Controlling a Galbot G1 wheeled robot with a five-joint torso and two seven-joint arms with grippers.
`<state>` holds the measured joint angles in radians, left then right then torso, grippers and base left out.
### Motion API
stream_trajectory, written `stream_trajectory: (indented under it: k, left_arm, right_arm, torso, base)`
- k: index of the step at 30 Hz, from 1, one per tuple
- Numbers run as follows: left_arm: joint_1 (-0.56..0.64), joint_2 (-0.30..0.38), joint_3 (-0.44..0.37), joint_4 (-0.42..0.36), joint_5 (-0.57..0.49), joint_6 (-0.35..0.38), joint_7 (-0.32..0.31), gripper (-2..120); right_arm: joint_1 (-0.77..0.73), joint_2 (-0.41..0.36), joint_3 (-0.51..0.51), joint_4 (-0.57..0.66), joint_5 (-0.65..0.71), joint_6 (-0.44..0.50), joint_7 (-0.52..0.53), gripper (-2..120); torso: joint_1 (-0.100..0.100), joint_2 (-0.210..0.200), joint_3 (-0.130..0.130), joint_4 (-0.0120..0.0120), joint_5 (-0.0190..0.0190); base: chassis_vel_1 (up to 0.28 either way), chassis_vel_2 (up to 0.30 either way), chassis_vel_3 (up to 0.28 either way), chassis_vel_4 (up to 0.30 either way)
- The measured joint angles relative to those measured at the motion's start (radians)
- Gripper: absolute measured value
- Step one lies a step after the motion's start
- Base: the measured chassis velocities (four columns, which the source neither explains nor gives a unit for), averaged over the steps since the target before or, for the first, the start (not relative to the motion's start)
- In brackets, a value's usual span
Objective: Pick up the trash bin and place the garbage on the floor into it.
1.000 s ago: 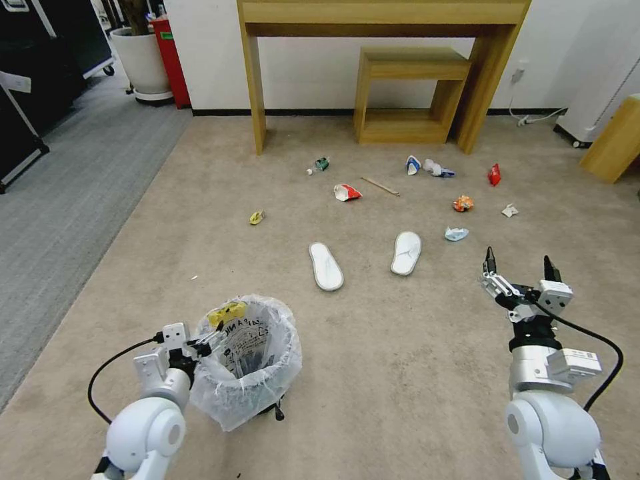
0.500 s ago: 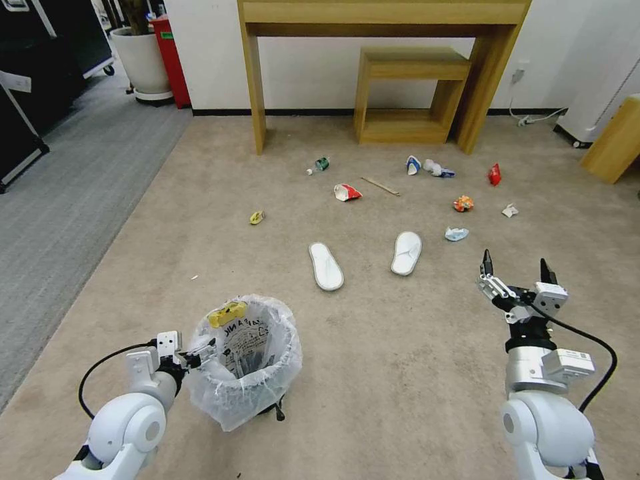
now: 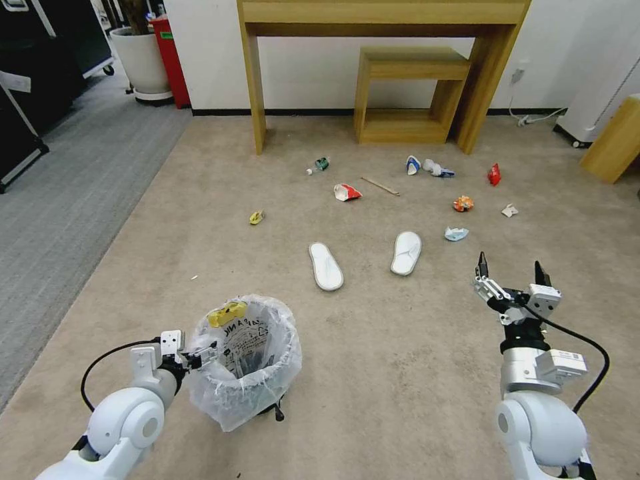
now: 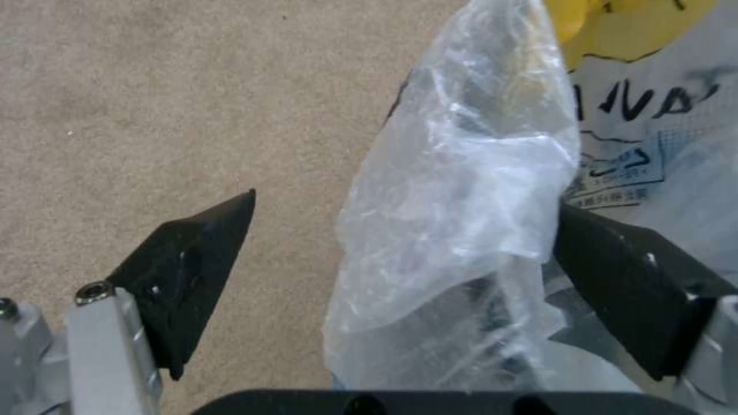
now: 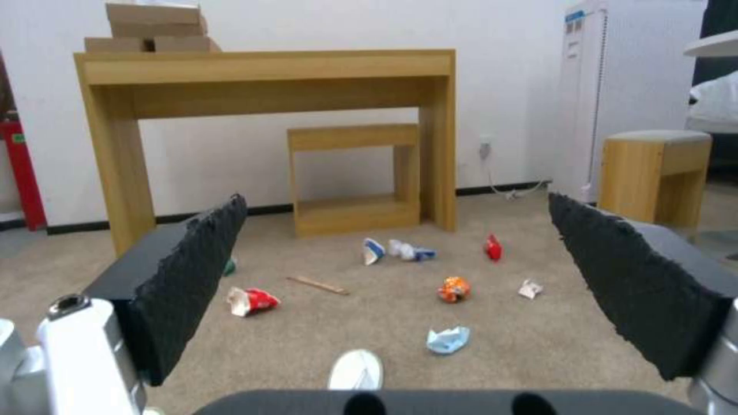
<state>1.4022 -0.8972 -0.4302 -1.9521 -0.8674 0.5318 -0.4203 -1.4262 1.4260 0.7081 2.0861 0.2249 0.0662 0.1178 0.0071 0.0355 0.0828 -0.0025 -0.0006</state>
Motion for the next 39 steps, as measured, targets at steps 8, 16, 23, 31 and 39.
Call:
stream_trajectory:
  k: [8, 16, 23, 31, 39]
  left_arm:
    - [-0.015, -0.001, 0.025, 0.031, -0.025, -0.008, -0.010, 97]
    - [-0.036, -0.006, 0.043, 0.054, -0.044, -0.023, -0.016, 89]
    - [-0.024, -0.005, 0.043, 0.052, -0.047, -0.024, -0.018, 65]
    - [-0.004, 0.005, 0.049, 0.029, -0.077, -0.006, -0.054, 38]
    - [0.002, 0.000, 0.056, 0.020, -0.088, 0.001, -0.062, 11]
  right_arm:
    - [-0.001, -0.002, 0.003, -0.002, 0.000, -0.001, 0.001, 100]
    - [0.001, -0.003, 0.004, -0.007, -0.001, -0.002, 0.002, 100]
    - [0.003, -0.005, 0.004, -0.009, -0.002, -0.001, 0.002, 100]
    - [0.002, -0.002, 0.002, -0.002, -0.002, 0.000, 0.001, 100]
    - [0.002, -0.011, 0.002, 0.002, 0.003, 0.000, 0.001, 100]
  torso:
    - [0.000, 0.000, 0.000, 0.0000, -0.0001]
    - [0.000, 0.000, 0.000, 0.0003, 0.0006]
    - [0.000, 0.000, 0.000, 0.0000, 0.0004]
    - [0.000, 0.000, 0.000, 0.0001, 0.0005]
    - [0.000, 0.000, 0.000, 0.0001, 0.0005]
  base:
    - [0.000, 0.000, 0.000, 0.000]
    - [0.000, 0.000, 0.000, 0.000]
    - [0.000, 0.000, 0.000, 0.000]
    - [0.000, 0.000, 0.000, 0.000]
    - [0.000, 0.000, 0.000, 0.000]
